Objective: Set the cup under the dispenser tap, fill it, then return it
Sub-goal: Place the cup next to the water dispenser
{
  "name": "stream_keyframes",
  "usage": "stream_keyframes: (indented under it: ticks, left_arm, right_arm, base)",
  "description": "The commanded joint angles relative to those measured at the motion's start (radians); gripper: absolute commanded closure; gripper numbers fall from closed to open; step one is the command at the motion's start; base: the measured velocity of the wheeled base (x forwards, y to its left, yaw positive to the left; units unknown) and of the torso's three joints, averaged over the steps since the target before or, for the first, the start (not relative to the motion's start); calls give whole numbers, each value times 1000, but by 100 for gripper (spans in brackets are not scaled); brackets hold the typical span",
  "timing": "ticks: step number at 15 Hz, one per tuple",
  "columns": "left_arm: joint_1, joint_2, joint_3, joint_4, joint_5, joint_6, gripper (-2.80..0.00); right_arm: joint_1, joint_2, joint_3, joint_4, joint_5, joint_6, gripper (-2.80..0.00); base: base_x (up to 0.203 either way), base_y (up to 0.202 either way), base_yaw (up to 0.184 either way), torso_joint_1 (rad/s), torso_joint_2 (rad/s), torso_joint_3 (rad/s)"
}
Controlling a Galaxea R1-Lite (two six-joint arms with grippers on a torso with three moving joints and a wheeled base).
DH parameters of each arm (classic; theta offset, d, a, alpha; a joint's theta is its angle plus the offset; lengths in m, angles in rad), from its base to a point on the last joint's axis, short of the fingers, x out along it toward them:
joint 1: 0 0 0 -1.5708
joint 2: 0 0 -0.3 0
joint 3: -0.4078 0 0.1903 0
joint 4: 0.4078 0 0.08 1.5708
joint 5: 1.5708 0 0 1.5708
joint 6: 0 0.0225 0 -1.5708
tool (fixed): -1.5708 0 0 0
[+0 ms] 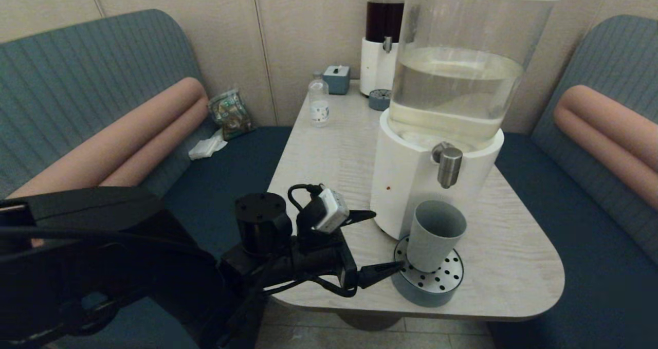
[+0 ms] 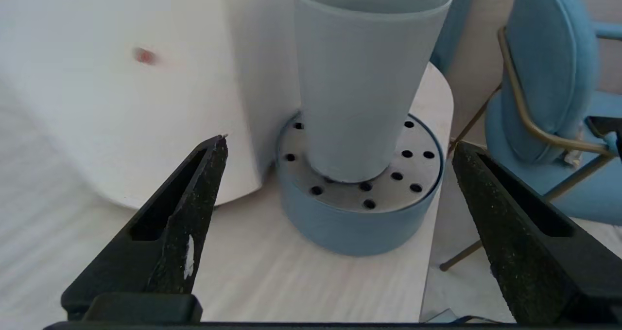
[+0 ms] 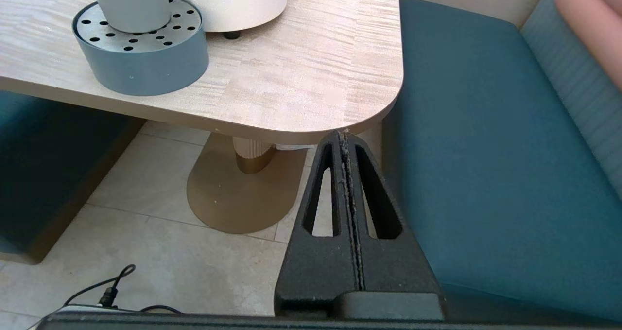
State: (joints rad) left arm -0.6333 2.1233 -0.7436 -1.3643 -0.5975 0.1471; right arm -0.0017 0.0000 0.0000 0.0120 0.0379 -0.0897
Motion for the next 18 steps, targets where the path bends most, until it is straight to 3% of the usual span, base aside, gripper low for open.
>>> stream_keyframes:
  ticks: [1, 7, 18]
  left_arm:
    - [-22, 47, -34, -9, 19, -10, -280]
    - [-64, 118, -148, -7, 71, -50, -280]
    - [-106, 185, -276, -7, 79, -70, -280]
  right_arm:
    - [0, 2, 0, 0, 0, -1, 0]
    - [0, 2, 0, 0, 0, -1, 0]
    - [0, 1, 0, 0, 0, -1, 0]
  base:
    - [0, 0, 0, 0, 0, 0]
    - [0, 0, 0, 0, 0, 0]
    - [0, 0, 0, 0, 0, 0]
